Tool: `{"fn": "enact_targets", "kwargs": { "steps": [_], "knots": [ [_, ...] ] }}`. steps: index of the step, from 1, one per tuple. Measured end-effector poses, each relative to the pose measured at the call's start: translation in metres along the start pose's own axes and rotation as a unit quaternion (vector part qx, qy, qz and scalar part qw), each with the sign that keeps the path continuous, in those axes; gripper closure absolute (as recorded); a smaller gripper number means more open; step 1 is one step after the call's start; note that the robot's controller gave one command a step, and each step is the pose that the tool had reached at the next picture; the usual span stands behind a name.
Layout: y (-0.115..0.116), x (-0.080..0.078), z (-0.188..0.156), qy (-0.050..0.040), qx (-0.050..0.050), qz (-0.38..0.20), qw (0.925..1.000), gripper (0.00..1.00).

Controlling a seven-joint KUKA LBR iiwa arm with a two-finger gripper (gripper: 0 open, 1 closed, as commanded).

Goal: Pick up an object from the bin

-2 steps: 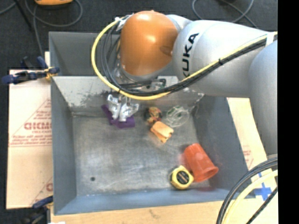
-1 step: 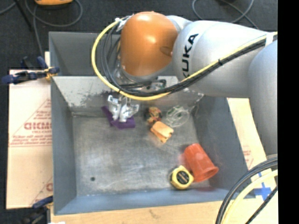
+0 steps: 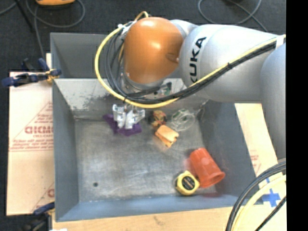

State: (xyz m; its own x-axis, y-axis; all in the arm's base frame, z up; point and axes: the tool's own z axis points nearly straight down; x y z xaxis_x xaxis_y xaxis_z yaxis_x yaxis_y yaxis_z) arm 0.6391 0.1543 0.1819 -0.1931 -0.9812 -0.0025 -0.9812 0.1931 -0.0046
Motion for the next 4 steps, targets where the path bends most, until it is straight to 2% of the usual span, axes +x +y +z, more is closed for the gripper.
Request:
{"fn": "enact_targets", "kwargs": {
  "steps": [1,2,3,4],
  "knots": [
    [0.002,-0.006,0.003,-0.0004,-0.001,-0.179,0.9838,1.00],
    [0.005,-0.007,0.002,-0.0007,-0.002,-0.255,0.9669,1.00],
    [0.001,-0.024,-0.012,-0.0015,-0.001,-0.115,0.9934,1.00],
    [-0.003,-0.045,-0.041,-0.0010,-0.001,-0.059,0.9982,1.00]
  ]
}}
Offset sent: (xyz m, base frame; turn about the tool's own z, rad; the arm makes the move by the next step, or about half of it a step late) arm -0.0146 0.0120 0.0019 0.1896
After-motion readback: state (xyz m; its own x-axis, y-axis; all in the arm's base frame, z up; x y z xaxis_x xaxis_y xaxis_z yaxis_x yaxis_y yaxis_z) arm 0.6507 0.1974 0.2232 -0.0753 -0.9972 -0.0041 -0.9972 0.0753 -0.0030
